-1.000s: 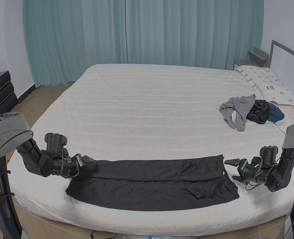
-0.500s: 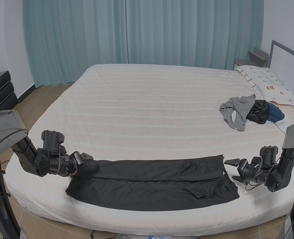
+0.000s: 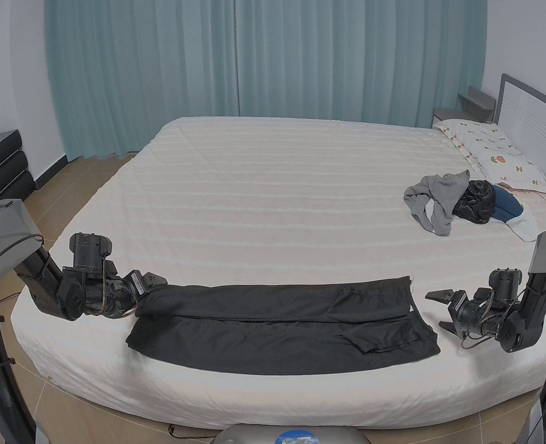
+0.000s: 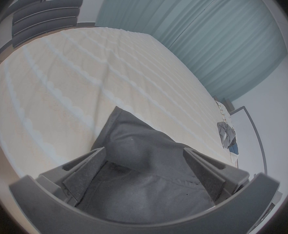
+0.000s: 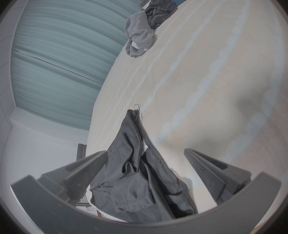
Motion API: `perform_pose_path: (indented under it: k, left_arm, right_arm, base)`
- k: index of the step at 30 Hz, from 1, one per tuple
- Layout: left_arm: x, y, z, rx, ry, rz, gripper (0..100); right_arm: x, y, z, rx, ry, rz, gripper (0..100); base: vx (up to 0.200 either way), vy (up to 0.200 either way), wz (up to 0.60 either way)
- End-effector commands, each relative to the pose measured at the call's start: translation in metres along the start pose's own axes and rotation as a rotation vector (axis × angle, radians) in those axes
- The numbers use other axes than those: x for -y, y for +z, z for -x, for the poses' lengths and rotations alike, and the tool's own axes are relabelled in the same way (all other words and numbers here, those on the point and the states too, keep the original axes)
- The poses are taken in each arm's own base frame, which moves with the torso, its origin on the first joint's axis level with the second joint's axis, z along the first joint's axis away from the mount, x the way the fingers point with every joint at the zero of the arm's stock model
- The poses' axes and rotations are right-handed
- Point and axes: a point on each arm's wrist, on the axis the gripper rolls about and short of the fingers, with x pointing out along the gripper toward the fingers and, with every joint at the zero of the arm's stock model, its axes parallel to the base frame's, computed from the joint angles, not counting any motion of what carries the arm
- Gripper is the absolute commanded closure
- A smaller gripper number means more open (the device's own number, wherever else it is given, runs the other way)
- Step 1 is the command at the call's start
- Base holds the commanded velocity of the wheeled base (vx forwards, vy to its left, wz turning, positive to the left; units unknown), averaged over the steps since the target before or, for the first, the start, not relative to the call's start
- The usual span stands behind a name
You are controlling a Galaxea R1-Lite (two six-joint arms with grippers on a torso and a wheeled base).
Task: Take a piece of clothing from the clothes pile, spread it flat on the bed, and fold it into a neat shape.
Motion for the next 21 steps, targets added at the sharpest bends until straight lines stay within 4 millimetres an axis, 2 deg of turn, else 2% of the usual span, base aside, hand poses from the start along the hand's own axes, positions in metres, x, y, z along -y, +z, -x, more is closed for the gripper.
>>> perform_pose_path:
  k: [1, 3, 9, 13, 21]
  left_arm:
    - [-0.001, 0.013, -0.003, 0.011, -0.023, 0.009, 0]
    - [0.0, 0.015, -0.004, 0.004, -0.032, 0.01, 0]
    - [-0.005, 0.037, -0.021, -0.039, -0.053, -0.048, 0]
    - [-0.015, 0.036, -0.035, -0.113, -0.005, -0.177, 0]
    - [-0.025, 0.025, -0.053, -0.168, 0.018, -0.214, 0]
  right_arm:
    - [0.002, 0.0, -0.002, -0.002, -0.003, -0.002, 0]
    - [0.002, 0.0, -0.001, -0.002, -0.004, -0.003, 0]
    - [0.003, -0.002, -0.002, 0.006, 0.007, 0.006, 0]
    - [0.004, -0.003, -0.002, 0.004, 0.007, 0.006, 0]
    - [0.004, -0.003, -0.002, 0.004, 0.007, 0.006, 0]
  base:
    - [0.0, 0.0, 0.0]
    - [0.0, 0.0, 0.0]
    - [0.0, 0.0, 0.0]
    - [0.0, 0.0, 0.0]
    - [0.0, 0.0, 0.0]
